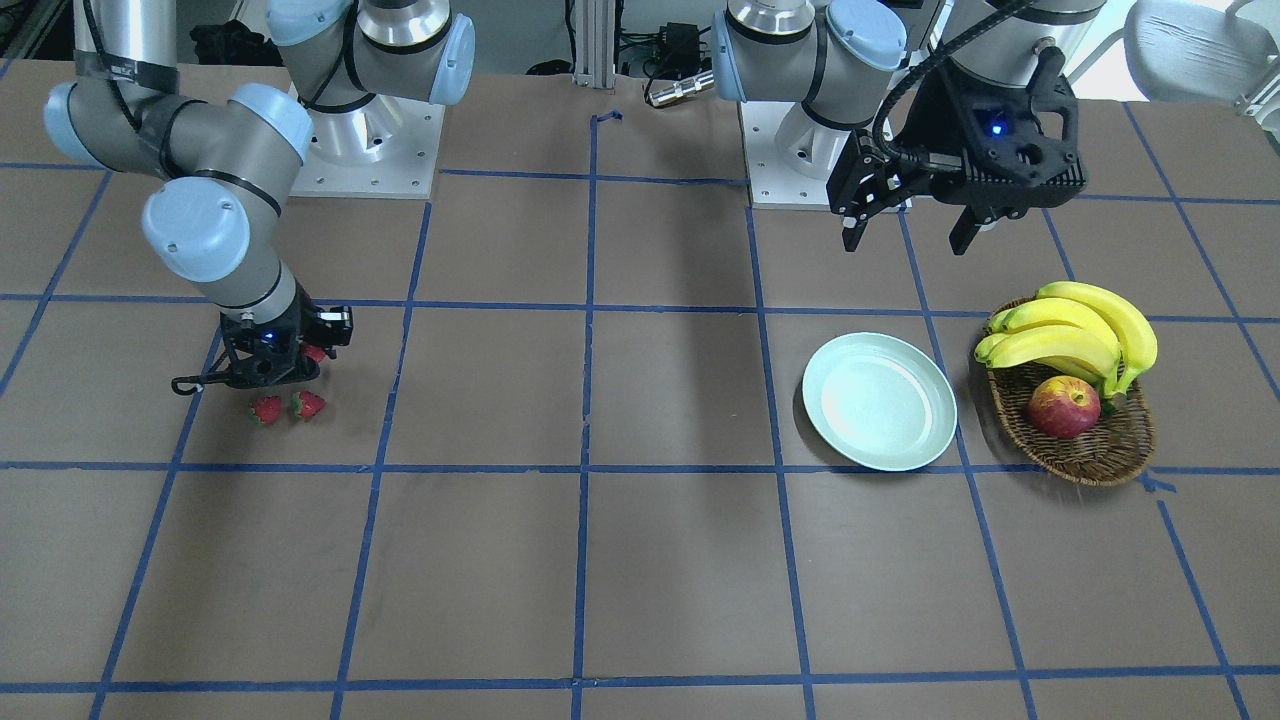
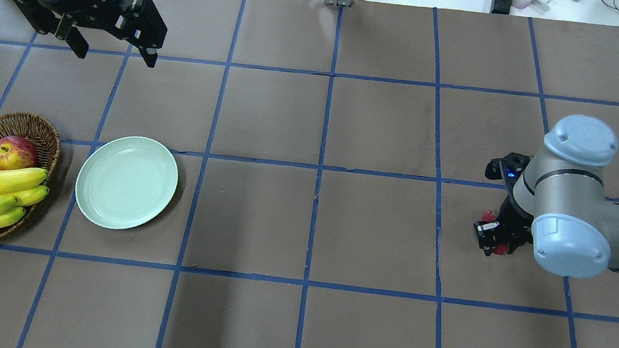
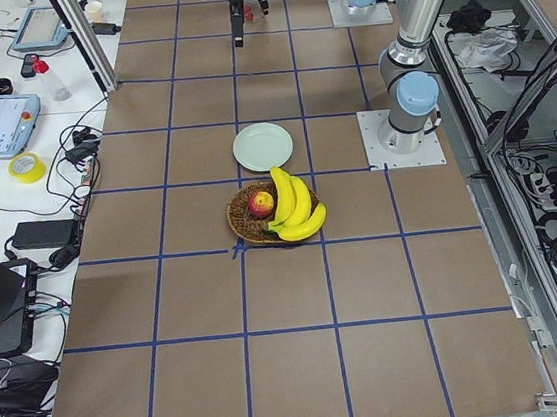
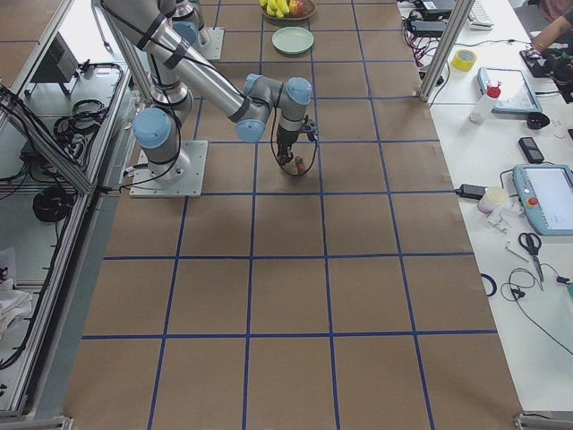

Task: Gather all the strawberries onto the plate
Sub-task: 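Carry the strawberry with the right gripper toward the table center and release it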

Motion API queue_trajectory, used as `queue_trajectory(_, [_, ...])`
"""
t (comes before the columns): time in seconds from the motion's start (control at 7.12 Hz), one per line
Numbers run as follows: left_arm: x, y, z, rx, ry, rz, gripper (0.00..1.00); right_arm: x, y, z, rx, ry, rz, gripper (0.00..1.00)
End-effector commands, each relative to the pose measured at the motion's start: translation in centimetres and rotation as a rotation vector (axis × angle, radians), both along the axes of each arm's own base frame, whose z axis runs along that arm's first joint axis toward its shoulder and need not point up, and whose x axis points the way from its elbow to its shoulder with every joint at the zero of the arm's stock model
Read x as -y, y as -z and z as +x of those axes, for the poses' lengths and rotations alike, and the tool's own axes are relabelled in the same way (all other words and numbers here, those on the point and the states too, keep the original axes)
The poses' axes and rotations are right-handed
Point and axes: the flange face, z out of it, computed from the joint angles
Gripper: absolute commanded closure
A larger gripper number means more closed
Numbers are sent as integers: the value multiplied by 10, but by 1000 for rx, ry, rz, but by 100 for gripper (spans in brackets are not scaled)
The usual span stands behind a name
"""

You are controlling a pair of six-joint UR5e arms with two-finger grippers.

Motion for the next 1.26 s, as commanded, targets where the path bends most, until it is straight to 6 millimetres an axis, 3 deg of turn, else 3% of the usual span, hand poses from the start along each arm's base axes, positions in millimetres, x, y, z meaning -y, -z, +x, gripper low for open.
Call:
queue_trajectory(0.0, [0, 0, 0, 1, 0, 0, 5, 16, -20, 99, -24, 81, -43, 62])
queue_trajectory(0.42, [0, 0, 1, 1, 0, 0, 5, 36, -29, 235, 48, 207, -86, 61])
queue_trajectory(0.7, [1, 0, 1, 1, 0, -5, 5, 56, -21, 304, 125, 287, -64, 61])
queue_trajectory(0.84, [1, 0, 1, 1, 0, -5, 5, 68, -17, 325, 138, 307, -66, 61])
queue_trajectory(0.98, [1, 0, 1, 1, 0, -5, 5, 66, -8, 331, 130, 306, -57, 60])
queue_trajectory(1.12, [1, 0, 1, 1, 0, -5, 5, 65, 0, 331, 124, 307, -44, 44])
